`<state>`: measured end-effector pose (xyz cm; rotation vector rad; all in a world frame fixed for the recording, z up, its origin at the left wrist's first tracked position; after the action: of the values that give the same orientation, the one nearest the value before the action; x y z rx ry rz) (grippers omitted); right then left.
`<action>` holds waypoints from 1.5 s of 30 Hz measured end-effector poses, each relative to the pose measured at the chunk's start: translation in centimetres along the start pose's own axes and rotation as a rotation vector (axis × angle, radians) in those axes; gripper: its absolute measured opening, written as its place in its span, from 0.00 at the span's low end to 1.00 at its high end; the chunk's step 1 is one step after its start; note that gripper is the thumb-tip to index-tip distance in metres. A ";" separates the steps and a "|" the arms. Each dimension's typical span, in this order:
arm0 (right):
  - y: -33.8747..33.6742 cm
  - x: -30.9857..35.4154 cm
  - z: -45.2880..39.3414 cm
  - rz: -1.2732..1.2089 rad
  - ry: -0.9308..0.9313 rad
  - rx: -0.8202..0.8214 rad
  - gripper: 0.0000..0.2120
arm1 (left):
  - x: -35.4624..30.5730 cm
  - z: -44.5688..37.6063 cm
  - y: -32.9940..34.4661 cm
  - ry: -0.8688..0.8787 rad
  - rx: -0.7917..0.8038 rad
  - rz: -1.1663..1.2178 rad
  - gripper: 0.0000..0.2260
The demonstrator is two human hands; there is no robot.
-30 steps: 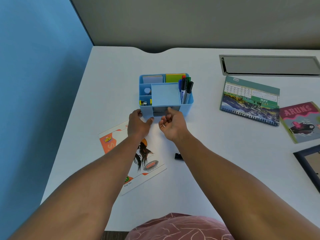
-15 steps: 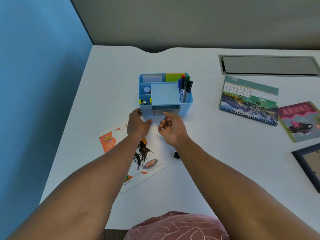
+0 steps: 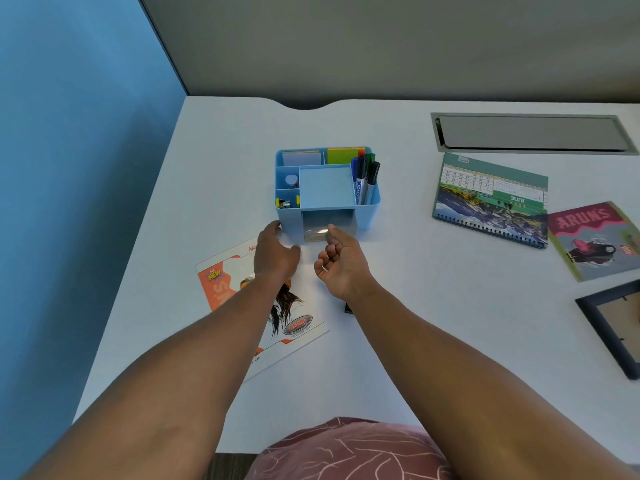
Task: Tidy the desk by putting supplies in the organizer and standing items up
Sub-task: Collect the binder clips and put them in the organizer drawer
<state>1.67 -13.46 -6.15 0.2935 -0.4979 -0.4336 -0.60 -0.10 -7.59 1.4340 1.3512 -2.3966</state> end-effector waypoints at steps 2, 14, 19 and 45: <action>0.0 0.0 0.1 0.005 0.004 -0.003 0.17 | 0.0 0.2 -0.1 -0.004 -0.002 0.013 0.31; -3.0 1.9 0.4 0.565 -0.149 -0.112 0.29 | -0.5 0.9 -0.6 -0.038 -0.016 0.054 0.32; -5.0 4.1 0.7 1.181 -0.362 -0.009 0.24 | -0.4 1.4 -0.7 -0.035 0.003 0.061 0.31; -5.7 3.6 3.0 2.262 -0.631 0.180 0.29 | -1.0 5.6 1.5 0.013 0.534 -0.100 0.05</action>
<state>1.07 -20.59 -4.31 -0.3602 -1.1414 1.7852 -3.32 -5.29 -6.77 1.5033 0.8279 -2.9700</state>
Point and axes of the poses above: each hand's wrist, its own z-axis away from the middle knuckle, its own y-axis out of the palm, x = y × z, the point moved 2 cm from there along -z, towards the middle knuckle, and after that the axes turned 7 degrees about -x, right-handed, at the moved point
